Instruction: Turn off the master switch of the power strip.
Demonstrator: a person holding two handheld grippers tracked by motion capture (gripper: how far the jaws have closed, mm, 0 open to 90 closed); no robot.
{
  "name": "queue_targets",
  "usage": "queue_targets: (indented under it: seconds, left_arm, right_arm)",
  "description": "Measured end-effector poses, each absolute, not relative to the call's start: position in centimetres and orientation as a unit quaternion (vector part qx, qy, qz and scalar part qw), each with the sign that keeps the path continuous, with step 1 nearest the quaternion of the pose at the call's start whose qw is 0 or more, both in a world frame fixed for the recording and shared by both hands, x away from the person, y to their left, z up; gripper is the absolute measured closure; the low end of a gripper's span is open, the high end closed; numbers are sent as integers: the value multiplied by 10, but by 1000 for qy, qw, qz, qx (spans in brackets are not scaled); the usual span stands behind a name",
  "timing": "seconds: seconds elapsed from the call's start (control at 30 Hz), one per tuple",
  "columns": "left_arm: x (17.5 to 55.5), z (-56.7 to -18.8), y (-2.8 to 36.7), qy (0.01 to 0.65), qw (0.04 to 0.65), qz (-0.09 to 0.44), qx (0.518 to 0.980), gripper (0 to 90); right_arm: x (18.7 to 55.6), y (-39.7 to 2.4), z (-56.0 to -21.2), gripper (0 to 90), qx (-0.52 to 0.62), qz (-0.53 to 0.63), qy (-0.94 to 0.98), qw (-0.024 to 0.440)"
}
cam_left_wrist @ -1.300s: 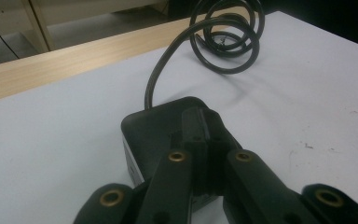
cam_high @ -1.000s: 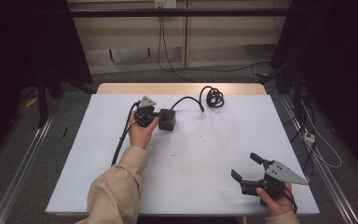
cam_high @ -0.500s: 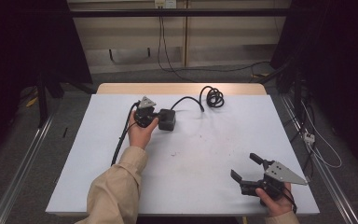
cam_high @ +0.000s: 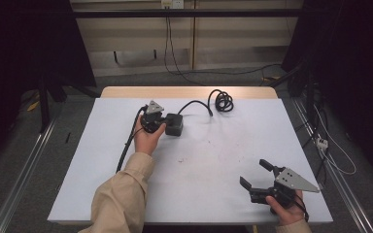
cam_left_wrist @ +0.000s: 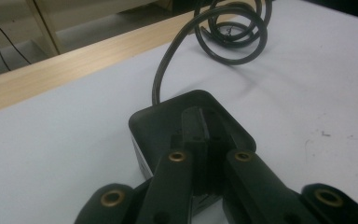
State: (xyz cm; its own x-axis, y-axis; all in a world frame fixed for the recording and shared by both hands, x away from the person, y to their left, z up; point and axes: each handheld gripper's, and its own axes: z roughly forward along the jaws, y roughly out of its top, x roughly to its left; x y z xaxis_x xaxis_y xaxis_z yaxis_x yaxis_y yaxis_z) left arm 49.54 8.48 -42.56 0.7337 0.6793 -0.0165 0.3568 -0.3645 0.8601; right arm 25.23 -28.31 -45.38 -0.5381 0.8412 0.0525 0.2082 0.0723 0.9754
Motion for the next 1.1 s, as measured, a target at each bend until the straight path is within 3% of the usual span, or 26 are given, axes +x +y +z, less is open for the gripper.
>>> queue_targets:
  seconds: [1.1]
  left_arm:
    - [495,-427,84,350,470,153,796,900]
  right_arm:
    - [250,-284,-453,49,388,560,674,286]
